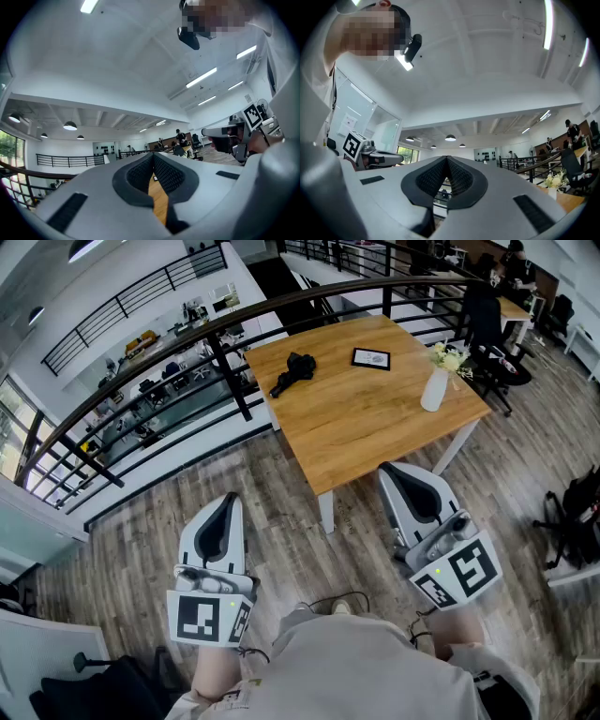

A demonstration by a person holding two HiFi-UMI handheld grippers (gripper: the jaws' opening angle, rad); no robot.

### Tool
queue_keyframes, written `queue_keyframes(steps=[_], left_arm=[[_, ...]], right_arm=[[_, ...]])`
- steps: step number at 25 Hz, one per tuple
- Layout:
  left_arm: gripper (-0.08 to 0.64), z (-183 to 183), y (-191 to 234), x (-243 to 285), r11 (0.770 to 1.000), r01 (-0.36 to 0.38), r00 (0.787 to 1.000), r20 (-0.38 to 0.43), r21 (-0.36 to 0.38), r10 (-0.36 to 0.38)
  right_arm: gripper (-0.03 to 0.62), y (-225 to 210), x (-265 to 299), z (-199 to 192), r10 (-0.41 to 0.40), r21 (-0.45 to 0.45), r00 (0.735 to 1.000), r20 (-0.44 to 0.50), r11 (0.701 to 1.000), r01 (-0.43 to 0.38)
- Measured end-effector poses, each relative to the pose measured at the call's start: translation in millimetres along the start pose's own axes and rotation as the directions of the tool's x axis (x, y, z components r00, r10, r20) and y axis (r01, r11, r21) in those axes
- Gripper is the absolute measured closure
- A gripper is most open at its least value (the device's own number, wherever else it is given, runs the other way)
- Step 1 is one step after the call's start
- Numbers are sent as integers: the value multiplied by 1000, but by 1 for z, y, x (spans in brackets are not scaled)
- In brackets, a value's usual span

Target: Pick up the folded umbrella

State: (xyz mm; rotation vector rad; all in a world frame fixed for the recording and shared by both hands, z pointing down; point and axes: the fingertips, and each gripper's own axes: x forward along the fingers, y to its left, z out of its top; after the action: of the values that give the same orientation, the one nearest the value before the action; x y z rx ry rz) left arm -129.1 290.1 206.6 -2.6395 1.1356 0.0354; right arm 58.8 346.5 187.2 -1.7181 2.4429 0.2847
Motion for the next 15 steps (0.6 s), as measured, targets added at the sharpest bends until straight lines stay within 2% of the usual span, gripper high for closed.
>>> queue_keyframes(steps=[7,15], left_arm=[[543,1,0,5,1000,-14,1000,-7,-28,14],[541,1,-6,6,1000,-5,1000,-10,-18,5]], right_arm=[[565,-8,1,1,4,1,1000,-9,1000,-4],[565,-6,3,-3,20,-12,1000,-18,1000,-20]])
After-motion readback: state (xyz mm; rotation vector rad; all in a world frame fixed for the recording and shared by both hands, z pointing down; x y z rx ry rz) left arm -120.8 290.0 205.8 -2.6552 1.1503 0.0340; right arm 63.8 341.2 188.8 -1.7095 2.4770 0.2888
